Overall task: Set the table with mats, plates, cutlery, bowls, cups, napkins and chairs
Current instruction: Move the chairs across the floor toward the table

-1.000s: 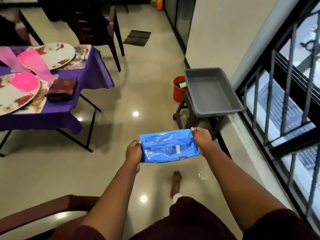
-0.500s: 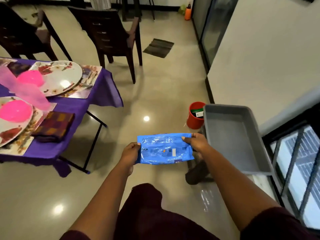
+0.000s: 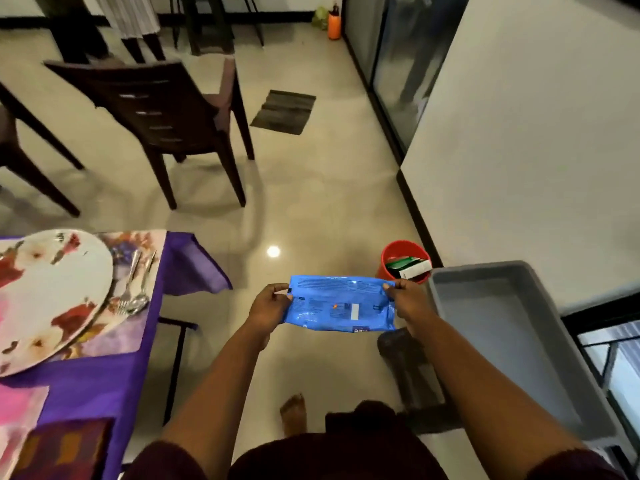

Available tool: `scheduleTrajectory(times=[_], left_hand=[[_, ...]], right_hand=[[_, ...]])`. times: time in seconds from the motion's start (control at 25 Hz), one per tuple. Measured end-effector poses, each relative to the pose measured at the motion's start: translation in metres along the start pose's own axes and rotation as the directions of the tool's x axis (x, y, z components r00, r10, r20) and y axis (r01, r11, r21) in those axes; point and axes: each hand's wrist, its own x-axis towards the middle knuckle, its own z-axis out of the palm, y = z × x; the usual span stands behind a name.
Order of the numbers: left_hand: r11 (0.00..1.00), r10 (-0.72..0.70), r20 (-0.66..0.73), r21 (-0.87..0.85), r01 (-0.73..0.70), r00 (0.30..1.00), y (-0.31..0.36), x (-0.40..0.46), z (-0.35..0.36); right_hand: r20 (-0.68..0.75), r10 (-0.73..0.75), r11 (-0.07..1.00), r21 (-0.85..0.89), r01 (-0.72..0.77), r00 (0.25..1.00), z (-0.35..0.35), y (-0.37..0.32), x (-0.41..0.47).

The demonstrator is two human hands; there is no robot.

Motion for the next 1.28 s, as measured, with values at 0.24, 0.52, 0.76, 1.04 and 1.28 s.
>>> scheduleTrajectory(times=[0.24, 0.52, 0.76, 1.04, 1.28], left_hand=[[0.982, 0.024, 0.220, 0.178, -0.064, 0.975, 0.036, 0.087, 0.054], [0.586, -0.045, 0.477, 0.724, -0.363, 0.878, 0.106, 0.201, 0.195], [0.657, -0.128, 0.699, 0.592, -0.468, 0.704, 0.170, 0.267, 0.297], [0.555, -0.293, 0.784, 0.606, -0.570, 0.547, 0.148, 0.350, 0.380], [0.518, -0.379, 0.769, 0.637, -0.571, 0.514, 0.091, 0.422, 0.415]], right_hand=[[-0.205, 0.118, 0.993, 0.036, -0.113, 0.972, -0.004, -0.012, 0.049], [-0.299, 0.141, 0.976, -0.118, -0.183, 0.944, -0.069, -0.046, 0.194], [-0.370, 0.322, 0.928, -0.057, -0.367, 0.872, -0.104, -0.054, 0.288], [-0.400, 0.476, 0.849, -0.021, -0.528, 0.783, -0.113, -0.016, 0.397], [-0.379, 0.572, 0.803, 0.082, -0.590, 0.727, -0.099, 0.052, 0.480]])
